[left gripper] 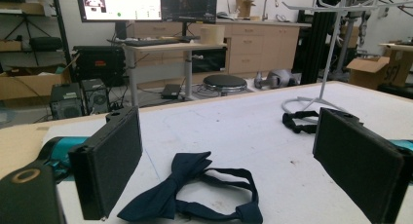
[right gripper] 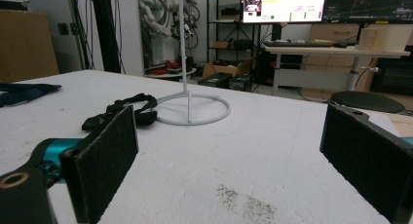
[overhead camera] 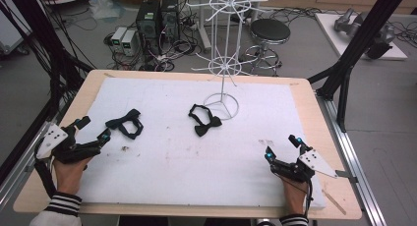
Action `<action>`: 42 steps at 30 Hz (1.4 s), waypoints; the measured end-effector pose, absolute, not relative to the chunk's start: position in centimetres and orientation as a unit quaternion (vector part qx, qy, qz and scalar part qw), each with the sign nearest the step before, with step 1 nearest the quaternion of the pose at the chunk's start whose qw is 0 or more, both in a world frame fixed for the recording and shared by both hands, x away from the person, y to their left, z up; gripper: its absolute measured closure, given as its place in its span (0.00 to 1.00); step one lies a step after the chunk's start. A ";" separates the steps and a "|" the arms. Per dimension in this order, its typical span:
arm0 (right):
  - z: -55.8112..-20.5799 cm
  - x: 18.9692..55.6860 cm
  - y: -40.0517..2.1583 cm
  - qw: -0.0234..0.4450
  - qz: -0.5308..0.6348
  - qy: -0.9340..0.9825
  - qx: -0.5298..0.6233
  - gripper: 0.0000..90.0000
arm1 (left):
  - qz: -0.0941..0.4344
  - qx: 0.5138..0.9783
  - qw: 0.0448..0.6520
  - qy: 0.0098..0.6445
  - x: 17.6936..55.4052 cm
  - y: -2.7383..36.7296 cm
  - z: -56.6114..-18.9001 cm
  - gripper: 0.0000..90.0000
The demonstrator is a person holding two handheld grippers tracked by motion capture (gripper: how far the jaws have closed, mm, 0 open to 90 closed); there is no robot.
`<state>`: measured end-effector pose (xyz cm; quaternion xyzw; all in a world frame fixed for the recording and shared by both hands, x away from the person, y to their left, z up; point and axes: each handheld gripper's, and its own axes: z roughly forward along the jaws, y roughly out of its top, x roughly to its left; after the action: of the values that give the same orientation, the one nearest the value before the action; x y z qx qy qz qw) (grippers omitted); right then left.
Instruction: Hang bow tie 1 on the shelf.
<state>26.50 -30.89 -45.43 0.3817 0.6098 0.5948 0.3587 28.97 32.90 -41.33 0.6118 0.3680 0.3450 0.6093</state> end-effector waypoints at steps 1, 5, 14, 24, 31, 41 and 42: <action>-45.4 26.5 -30.9 0.359 0.595 0.610 0.382 0.07 | 0.344 0.615 0.607 0.367 29.0 32.9 -41.2 0.12; -45.4 26.5 -30.9 0.360 0.594 0.609 0.382 0.07 | 0.341 0.630 0.597 0.362 29.4 32.7 -40.7 0.12; -45.4 26.5 -30.9 0.359 0.595 0.609 0.383 0.07 | 0.337 0.650 0.576 0.363 30.3 32.6 -39.6 0.12; -45.4 26.5 -30.9 0.360 0.594 0.609 0.382 0.07 | 0.330 0.686 0.537 0.365 31.6 33.0 -38.3 0.12; -45.4 26.5 -30.9 0.360 0.594 0.609 0.382 0.07 | 0.321 0.712 0.513 0.355 32.9 32.3 -37.4 0.12; -45.4 26.5 -30.9 0.359 0.594 0.609 0.383 0.07 | 0.306 0.743 0.479 0.353 35.1 31.5 -36.5 0.13; -45.4 26.5 -30.9 0.360 0.594 0.609 0.383 0.07 | 0.304 0.748 0.473 0.353 35.3 31.4 -36.5 0.13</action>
<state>26.50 -30.92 -45.42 0.3827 0.6089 0.5943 0.3601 35.30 31.45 -36.45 0.7475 0.3534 0.3043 0.4729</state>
